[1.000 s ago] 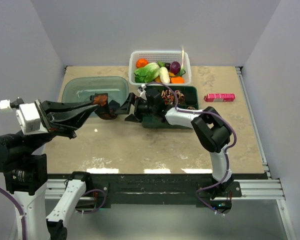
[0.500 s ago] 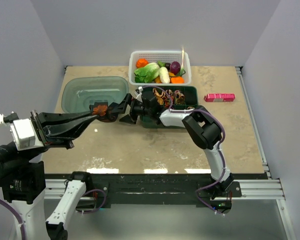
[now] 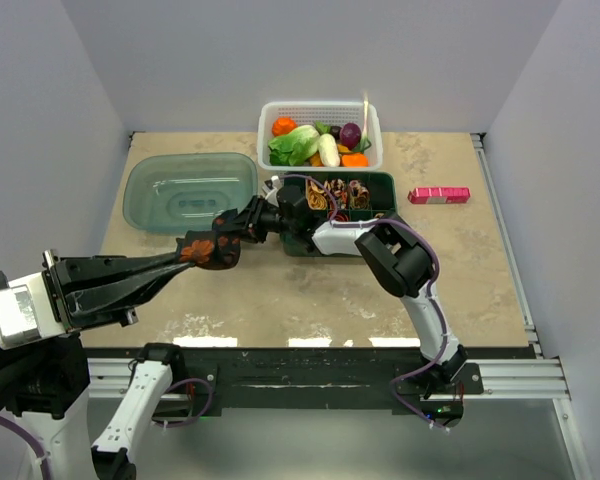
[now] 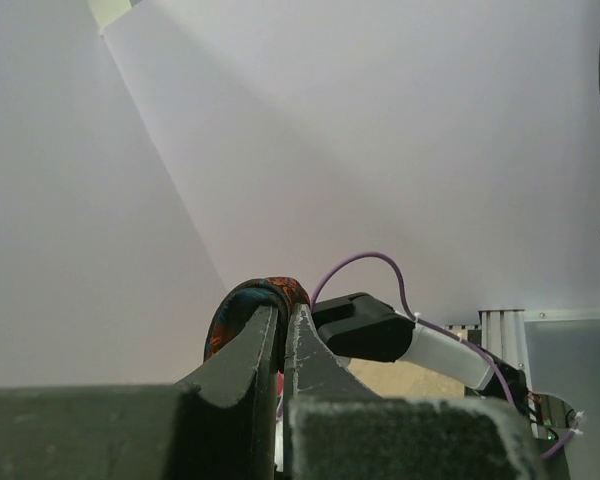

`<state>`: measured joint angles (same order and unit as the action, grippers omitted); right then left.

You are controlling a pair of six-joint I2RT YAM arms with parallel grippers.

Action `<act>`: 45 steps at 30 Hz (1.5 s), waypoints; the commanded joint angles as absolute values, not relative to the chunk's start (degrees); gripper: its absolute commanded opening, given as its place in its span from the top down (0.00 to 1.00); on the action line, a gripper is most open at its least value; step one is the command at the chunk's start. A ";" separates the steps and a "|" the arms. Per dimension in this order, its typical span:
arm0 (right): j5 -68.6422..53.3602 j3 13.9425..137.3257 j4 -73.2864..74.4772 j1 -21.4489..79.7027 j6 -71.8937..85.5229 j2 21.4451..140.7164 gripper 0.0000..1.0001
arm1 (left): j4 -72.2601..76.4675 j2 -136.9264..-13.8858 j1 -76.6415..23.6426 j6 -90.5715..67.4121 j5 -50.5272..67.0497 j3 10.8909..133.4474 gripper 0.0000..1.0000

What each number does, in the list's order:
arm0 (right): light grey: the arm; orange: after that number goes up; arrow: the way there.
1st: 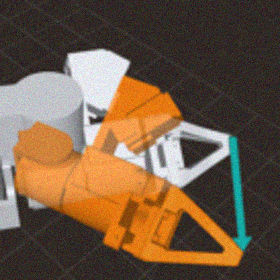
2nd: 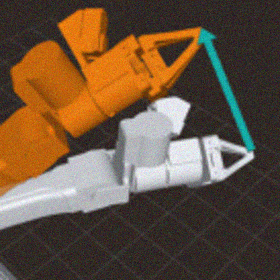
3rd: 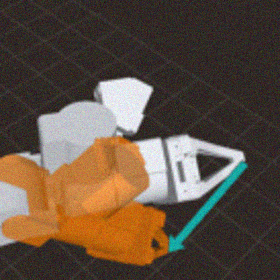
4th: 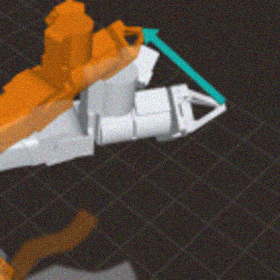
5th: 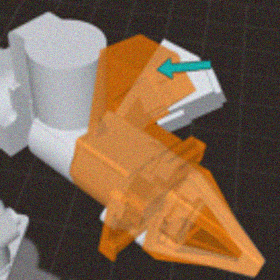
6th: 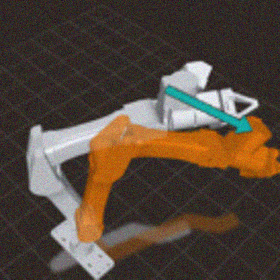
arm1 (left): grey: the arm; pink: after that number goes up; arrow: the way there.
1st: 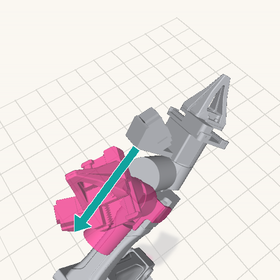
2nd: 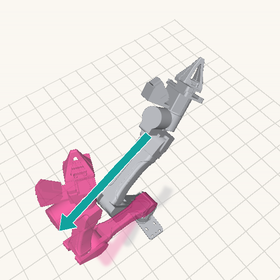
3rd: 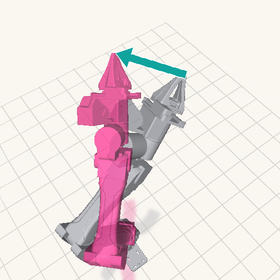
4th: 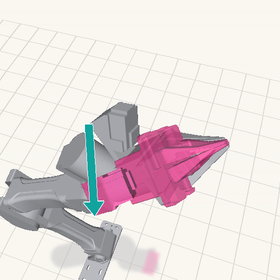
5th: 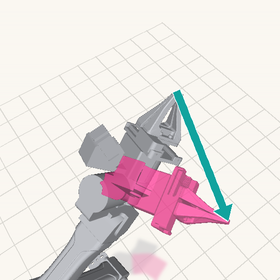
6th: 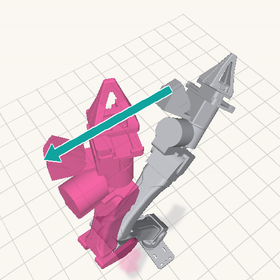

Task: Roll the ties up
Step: Place the tie at the center of the board.

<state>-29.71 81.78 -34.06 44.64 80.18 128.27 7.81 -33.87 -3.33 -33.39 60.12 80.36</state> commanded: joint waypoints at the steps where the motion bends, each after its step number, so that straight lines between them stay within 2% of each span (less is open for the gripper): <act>1: -30.76 83.94 -38.23 44.83 82.18 127.53 0.78 | 12.57 -33.40 -3.25 -37.79 61.96 81.03 1.00; 5: -29.89 84.55 -35.25 44.47 79.20 126.04 0.92 | 13.01 -33.40 -3.25 -37.97 61.88 81.04 1.00; 9: -27.61 84.20 -32.18 41.85 74.02 123.41 1.00 | 12.75 -33.66 -3.25 -37.53 61.44 80.42 1.00; 16: -24.79 81.21 -26.29 34.55 65.05 114.62 1.00 | 13.79 -33.49 -3.25 -35.60 58.80 75.24 1.00; 19: -24.08 80.16 -22.96 31.47 61.45 110.05 1.00 | 18.00 -34.36 -3.25 -36.73 57.48 68.76 1.00; 25: -20.84 76.91 -12.60 25.76 53.27 98.12 1.00 | 32.33 -39.37 -3.25 -44.64 55.90 59.08 1.00; 29: -16.88 68.85 -9.06 20.85 49.49 88.53 1.00 | 46.35 -44.20 -3.43 -52.97 55.99 51.44 1.00; 32: -12.85 65.05 -4.58 18.47 46.06 80.28 1.00 | 51.50 -47.89 -5.17 -54.58 55.72 47.91 1.00; 38: -7.57 55.12 3.15 13.11 41.32 66.47 1.00 | 37.38 -54.13 -15.80 -40.19 52.04 47.99 1.00; 45: -6.33 45.36 8.34 6.51 38.59 57.14 1.00 | 32.27 -57.74 -18.81 -34.99 49.84 43.95 1.00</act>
